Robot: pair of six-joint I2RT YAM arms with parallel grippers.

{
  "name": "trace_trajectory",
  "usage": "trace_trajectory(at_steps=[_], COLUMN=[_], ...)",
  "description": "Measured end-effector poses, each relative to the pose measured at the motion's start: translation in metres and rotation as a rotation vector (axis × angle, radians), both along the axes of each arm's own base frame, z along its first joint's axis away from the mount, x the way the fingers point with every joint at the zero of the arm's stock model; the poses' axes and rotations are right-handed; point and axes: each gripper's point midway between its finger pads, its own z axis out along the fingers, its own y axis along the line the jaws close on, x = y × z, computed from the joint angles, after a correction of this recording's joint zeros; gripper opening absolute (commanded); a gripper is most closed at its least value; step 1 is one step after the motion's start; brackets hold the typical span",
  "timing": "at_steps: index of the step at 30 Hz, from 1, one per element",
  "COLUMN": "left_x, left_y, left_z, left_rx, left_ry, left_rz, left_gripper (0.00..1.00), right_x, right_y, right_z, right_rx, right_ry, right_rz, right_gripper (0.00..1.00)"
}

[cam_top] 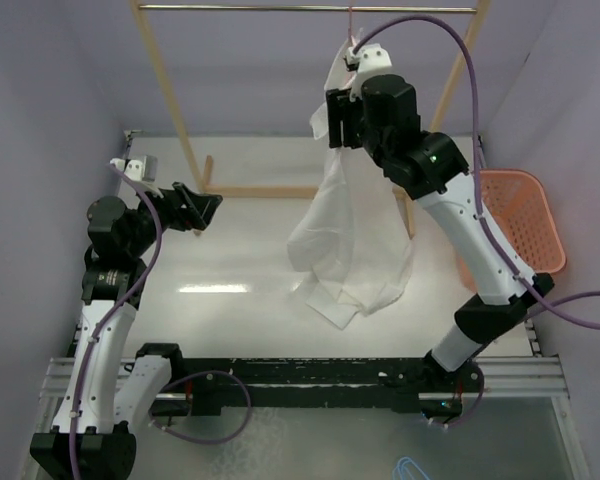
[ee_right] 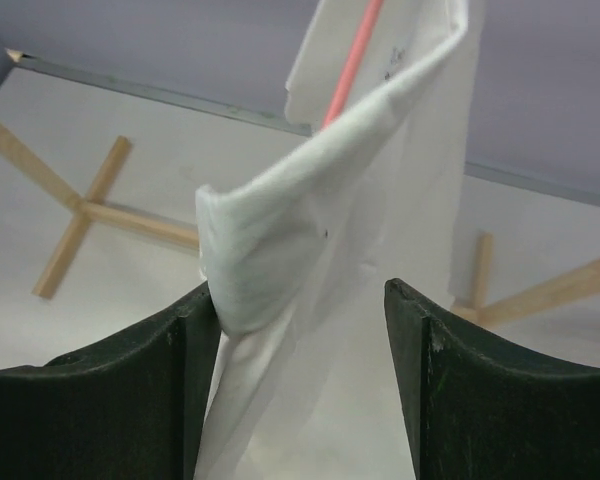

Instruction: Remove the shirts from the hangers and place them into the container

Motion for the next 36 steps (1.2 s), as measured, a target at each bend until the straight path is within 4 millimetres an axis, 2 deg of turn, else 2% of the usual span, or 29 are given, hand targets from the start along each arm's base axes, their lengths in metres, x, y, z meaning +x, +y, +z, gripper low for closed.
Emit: trace_trajectory(at_steps=[6, 14, 23, 25, 29, 32, 36], left_x=[0.0, 0.0, 0.0, 0.0, -0.001, -0.001, -0.001], left_y=[0.0, 0.0, 0.0, -0.001, -0.001, -0.002, -0.002], left_z=[0.0, 0.0, 0.0, 0.0, 0.001, 0.002, 0.002], left_rx=[0.0, -0.001, -0.001, -0.002, -0.003, -0.004, -0.004], left_ry=[0.0, 0.001, 0.001, 0.001, -0.001, -0.005, -0.006], left_rz=[-0.001, 0.0, -0.004, -0.005, -0.01, -0.012, -0.016], left_gripper=[0.91, 0.91, 0.9, 0.9, 0.89, 0.89, 0.89], right_x=[-0.022, -0.038, -0.035, -0.031, -0.019, -0.012, -0.012], right_y=[-0.031, -0.047, -0.046, -0.043, -0.034, -0.03, -0.033], right_z=[-0.009, 0.013, 0.016, 0.013, 0.001, -0.009, -0.006], right_rx=[-0.034, -0.001, 0.013, 0.008, -0.012, -0.014, -0.002], right_ry=[-0.005, -0.087, -0.11, -0.103, -0.078, -0.055, -0.064], right_rz=[-0.048, -0.062, -0.061, -0.06, -0.057, -0.06, -0.067], right_gripper=[0.63, 0.47, 0.51, 0.44, 0.01, 0.0, 0.0])
